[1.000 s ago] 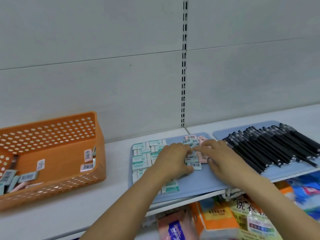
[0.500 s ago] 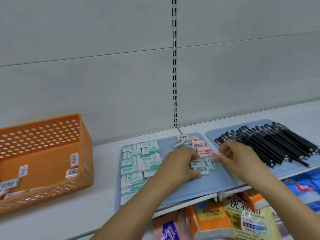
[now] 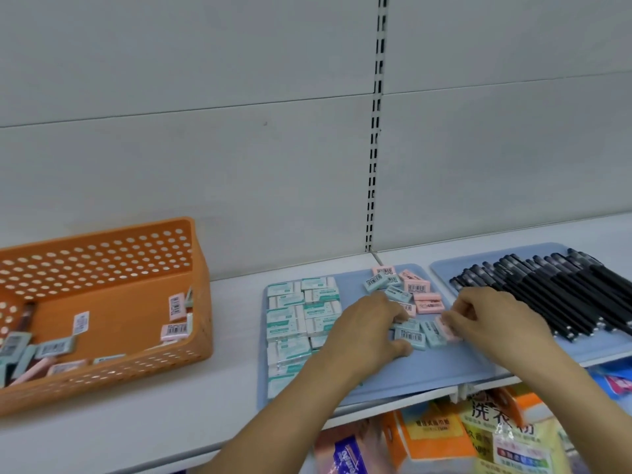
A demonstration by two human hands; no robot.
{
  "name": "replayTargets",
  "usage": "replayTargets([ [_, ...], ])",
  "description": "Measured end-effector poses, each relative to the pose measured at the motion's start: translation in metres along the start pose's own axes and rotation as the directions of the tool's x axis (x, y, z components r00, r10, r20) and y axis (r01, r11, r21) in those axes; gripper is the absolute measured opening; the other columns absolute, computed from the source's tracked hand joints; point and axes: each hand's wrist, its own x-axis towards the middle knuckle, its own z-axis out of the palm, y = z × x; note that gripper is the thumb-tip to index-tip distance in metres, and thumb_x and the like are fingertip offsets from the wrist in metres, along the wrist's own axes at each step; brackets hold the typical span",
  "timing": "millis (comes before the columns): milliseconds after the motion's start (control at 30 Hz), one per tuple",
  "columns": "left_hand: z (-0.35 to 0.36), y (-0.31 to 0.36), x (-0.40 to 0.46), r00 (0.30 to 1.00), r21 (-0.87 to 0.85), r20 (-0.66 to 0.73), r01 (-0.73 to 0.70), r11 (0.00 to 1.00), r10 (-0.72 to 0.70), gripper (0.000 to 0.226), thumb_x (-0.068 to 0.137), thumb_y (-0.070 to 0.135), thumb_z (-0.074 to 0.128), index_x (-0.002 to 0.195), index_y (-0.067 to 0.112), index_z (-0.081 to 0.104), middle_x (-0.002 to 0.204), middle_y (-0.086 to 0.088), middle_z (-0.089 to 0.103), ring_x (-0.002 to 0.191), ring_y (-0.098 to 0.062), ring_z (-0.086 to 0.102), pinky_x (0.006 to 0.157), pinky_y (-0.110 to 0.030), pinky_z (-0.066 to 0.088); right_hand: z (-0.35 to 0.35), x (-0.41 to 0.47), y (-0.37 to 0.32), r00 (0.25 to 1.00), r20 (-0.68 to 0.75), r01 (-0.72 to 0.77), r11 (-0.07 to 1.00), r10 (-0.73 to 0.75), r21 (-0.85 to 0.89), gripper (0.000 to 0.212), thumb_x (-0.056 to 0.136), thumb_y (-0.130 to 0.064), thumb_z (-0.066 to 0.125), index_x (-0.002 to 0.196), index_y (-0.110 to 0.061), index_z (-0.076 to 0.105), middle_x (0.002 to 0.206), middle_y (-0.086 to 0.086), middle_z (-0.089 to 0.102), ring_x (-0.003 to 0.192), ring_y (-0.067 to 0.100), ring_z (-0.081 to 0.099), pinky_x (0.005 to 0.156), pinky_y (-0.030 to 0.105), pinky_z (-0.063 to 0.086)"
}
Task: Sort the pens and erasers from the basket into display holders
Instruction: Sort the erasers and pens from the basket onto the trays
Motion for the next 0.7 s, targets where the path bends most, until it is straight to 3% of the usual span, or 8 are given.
replayTargets([
  [100, -0.010, -0.004, -0.015, 0.998, 0.019, -0.054, -0.022, 1.000, 0.023, 0.045, 0.088, 0.039, 0.066, 0.129, 0.023, 0.057, 0.125, 0.001, 0.053, 0.116, -0.018, 0.048, 0.094, -0.036, 0.044, -0.002, -0.001, -0.019, 0.978, -0.126, 0.177, 0.980, -0.166, 0.086, 0.012, 0.091, -0.040, 0.059, 0.082, -0.032, 0.058, 0.081, -0.014, 0.058, 0.071, 0.003, 0.054, 0.061, 0.029, 0.047],
  [233, -0.038, -0.017, -0.056, 0.976, 0.049, -0.213, -0.041, 0.998, 0.051, 0.040, 0.092, 0.047, 0.058, 0.128, 0.032, 0.056, 0.126, 0.010, 0.054, 0.117, -0.011, 0.047, 0.100, -0.034, 0.039, 0.000, -0.008, -0.062, 0.895, -0.242, 0.435, 0.856, -0.376, 0.279, 0.001, 0.090, -0.030, 0.062, 0.090, -0.030, 0.062, 0.090, -0.014, 0.059, 0.084, 0.003, 0.056, 0.073, 0.027, 0.046],
  [400, -0.098, -0.050, -0.139, 0.903, 0.005, -0.419, -0.101, 0.995, 0.094, 0.028, 0.091, 0.052, 0.053, 0.112, 0.036, 0.063, 0.110, 0.021, 0.061, 0.108, 0.005, 0.051, 0.094, -0.021, 0.041, 0.003, -0.021, -0.133, 0.775, -0.311, 0.632, 0.655, -0.550, 0.415, 0.014, 0.088, -0.043, 0.055, 0.094, -0.034, 0.064, 0.092, -0.020, 0.061, 0.092, 0.000, 0.057, 0.077, 0.014, 0.041],
  [567, -0.179, -0.118, -0.203, 0.859, -0.005, -0.500, 0.128, 0.992, -0.114, 0.014, 0.088, 0.033, 0.068, 0.101, 0.039, 0.066, 0.098, 0.026, 0.065, 0.097, 0.010, 0.056, 0.083, -0.006, 0.040, -0.003, -0.029, -0.212, 0.614, -0.389, 0.780, 0.455, -0.687, 0.429, 0.004, 0.091, -0.028, 0.064, 0.089, -0.027, 0.068, 0.088, -0.014, 0.063, 0.088, 0.004, 0.059, 0.077, 0.009, 0.039],
  [633, -0.210, -0.156, -0.224, 0.857, 0.017, -0.450, 0.290, 0.957, -0.252, 0.023, 0.087, 0.027, 0.069, 0.103, 0.042, 0.064, 0.099, 0.029, 0.063, 0.096, 0.012, 0.056, 0.081, -0.007, 0.042, -0.006, -0.030, -0.242, 0.567, -0.372, 0.808, 0.408, -0.735, 0.425, 0.005, 0.088, -0.020, 0.069, 0.089, -0.025, 0.069, 0.087, -0.013, 0.065, 0.086, 0.006, 0.060, 0.077, 0.011, 0.042],
  [700, -0.235, -0.191, -0.242, 0.814, 0.069, -0.452, 0.441, 0.895, -0.366, 0.024, 0.087, 0.031, 0.068, 0.109, 0.041, 0.063, 0.111, 0.024, 0.061, 0.102, 0.006, 0.056, 0.091, -0.016, 0.042, -0.010, -0.032, -0.272, 0.548, -0.271, 0.798, 0.397, -0.791, 0.454, 0.011, 0.086, -0.018, 0.071, 0.089, -0.028, 0.069, 0.087, -0.015, 0.066, 0.085, 0.007, 0.062, 0.076, 0.013, 0.045],
])
